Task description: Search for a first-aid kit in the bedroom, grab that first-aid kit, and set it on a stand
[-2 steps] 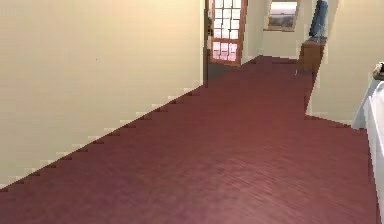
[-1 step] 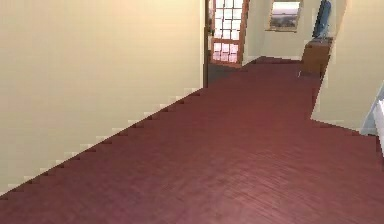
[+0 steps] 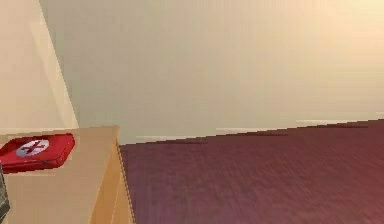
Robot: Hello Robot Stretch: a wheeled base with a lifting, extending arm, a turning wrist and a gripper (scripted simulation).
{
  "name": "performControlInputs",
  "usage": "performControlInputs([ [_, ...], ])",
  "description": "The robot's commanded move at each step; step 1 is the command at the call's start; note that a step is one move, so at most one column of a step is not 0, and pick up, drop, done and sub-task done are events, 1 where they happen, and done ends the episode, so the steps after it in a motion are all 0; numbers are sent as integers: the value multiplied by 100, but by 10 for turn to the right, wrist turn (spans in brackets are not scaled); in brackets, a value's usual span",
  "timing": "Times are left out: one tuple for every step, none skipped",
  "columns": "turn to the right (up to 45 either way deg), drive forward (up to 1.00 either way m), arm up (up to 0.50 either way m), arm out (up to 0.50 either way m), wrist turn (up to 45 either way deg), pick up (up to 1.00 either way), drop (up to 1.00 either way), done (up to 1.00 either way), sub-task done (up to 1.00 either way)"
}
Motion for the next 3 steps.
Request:
performControlInputs([
  [-30,0,0,0,0,0,0,0,0],
  [0,50,0,0,0,0,0,0,0],
  [-450,0,0,0,0,0,0,0,0],
])
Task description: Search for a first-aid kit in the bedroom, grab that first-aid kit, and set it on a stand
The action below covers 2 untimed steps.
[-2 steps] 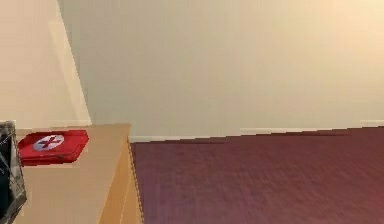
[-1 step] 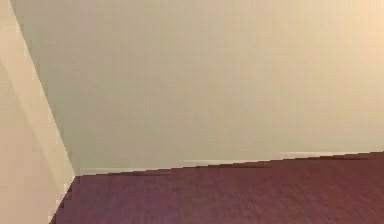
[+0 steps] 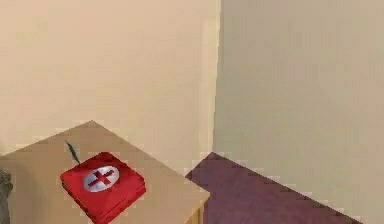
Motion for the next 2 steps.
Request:
performControlInputs([
  [-450,0,0,0,0,0,0,0,0],
  [-450,0,0,0,0,0,0,0,0],
])
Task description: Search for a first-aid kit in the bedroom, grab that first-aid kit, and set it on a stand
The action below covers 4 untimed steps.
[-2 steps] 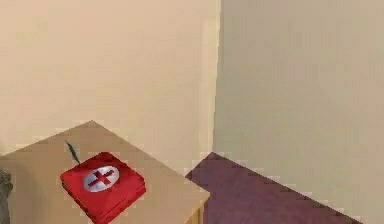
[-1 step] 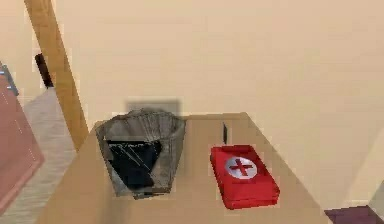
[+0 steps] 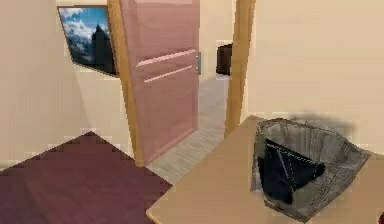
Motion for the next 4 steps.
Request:
performControlInputs([
  [-240,0,0,0,0,0,0,0,0],
  [0,0,50,0,0,0,0,0,0],
  [0,0,38,0,0,0,0,0,0],
  [0,0,0,10,0,0,0,0,0],
])
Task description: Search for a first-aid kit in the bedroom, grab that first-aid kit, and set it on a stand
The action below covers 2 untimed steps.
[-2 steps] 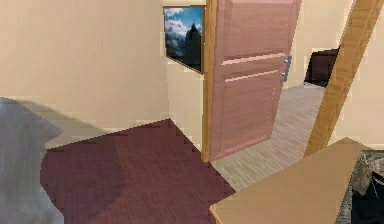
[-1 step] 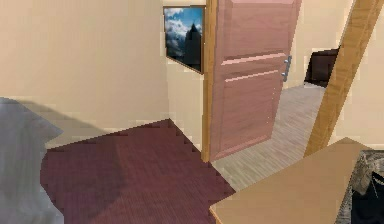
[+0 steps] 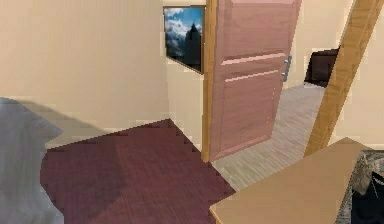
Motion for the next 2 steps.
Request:
performControlInputs([
  [0,0,0,0,450,0,0,0,0],
  [0,0,0,0,450,0,0,0,0],
])
